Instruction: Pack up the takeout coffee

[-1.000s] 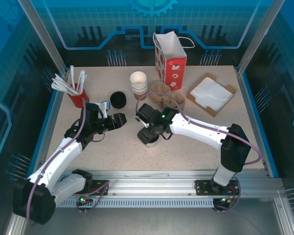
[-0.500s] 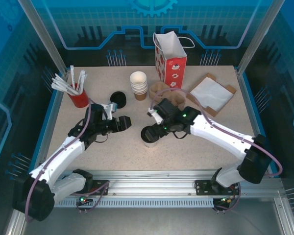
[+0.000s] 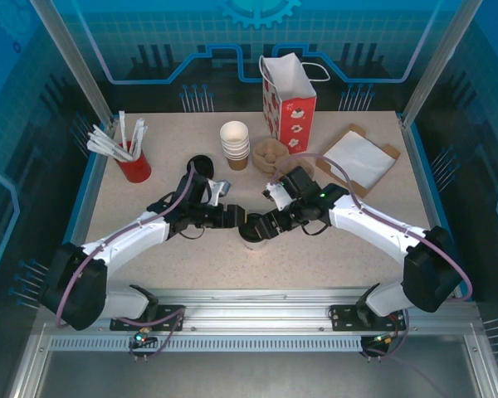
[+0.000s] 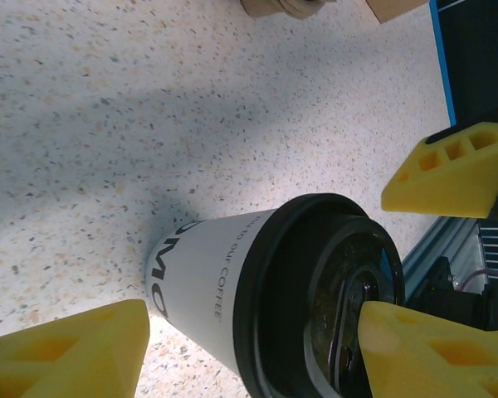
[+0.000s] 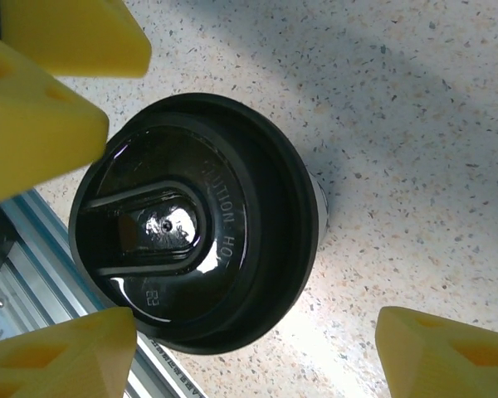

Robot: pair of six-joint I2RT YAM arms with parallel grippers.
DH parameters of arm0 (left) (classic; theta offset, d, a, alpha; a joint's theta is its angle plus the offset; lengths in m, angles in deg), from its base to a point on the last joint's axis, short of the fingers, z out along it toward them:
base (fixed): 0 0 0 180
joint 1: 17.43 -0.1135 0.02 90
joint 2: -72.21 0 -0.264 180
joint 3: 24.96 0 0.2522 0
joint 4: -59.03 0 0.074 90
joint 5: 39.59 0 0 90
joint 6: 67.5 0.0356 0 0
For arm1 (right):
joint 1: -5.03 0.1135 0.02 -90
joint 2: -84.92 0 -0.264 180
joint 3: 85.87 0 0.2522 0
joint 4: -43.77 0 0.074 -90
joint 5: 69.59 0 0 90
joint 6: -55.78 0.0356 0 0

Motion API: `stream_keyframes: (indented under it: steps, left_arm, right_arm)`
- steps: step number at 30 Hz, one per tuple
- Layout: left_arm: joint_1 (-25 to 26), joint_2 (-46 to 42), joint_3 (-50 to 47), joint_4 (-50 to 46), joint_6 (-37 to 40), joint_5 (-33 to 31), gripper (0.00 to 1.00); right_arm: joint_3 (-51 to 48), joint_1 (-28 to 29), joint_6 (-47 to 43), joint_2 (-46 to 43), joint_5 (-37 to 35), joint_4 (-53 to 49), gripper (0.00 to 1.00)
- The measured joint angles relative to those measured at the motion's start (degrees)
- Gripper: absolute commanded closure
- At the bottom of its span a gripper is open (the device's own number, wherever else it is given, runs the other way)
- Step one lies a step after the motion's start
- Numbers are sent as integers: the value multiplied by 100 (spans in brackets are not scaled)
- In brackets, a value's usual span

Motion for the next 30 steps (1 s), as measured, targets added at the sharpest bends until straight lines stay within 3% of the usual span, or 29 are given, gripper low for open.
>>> stream_keyframes:
  steps: [11,20,30]
  left_arm:
    - [42,234,17,98,109,50,47]
    - [42,136,-356,741,83,37,52]
    - [44,90,-433,942,-223,-55,42]
  right_arm:
    - [-232,-111,46,85,210,420,35]
    - [-503,-140,162,83,562,922,43]
    - [-407,-164,260,85,570,846,34]
